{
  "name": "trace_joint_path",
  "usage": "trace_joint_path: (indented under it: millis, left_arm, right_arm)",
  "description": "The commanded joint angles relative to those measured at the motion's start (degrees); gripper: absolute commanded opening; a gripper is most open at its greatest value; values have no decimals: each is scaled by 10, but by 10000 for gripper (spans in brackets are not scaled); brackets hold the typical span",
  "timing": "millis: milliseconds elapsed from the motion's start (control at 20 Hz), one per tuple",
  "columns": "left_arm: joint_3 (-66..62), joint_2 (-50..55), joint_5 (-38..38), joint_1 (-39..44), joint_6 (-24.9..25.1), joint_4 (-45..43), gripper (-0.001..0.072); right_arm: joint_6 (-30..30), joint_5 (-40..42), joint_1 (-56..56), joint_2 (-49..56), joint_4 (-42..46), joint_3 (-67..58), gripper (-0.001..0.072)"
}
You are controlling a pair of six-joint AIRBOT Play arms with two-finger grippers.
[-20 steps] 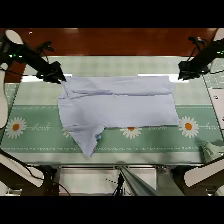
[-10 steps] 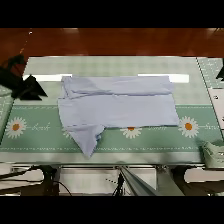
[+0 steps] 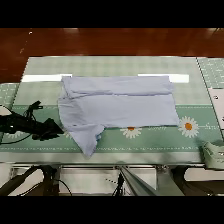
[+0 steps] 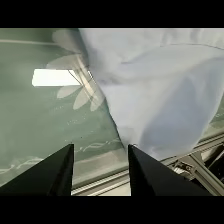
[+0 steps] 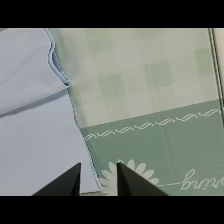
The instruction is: Fold the shirts.
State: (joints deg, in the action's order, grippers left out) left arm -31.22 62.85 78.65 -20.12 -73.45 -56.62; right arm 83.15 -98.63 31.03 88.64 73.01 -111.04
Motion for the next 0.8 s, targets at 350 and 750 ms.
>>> trace_joint_path:
  millis: [350, 750]
  left_arm:
    - [44, 38, -183, 101, -7, 117, 404]
    - [44, 108, -206, 182, -5, 131, 185]
  right_arm:
    - [-3, 14, 2, -1, -7, 0, 316]
    - [-3, 7, 2, -1, -7, 0, 316]
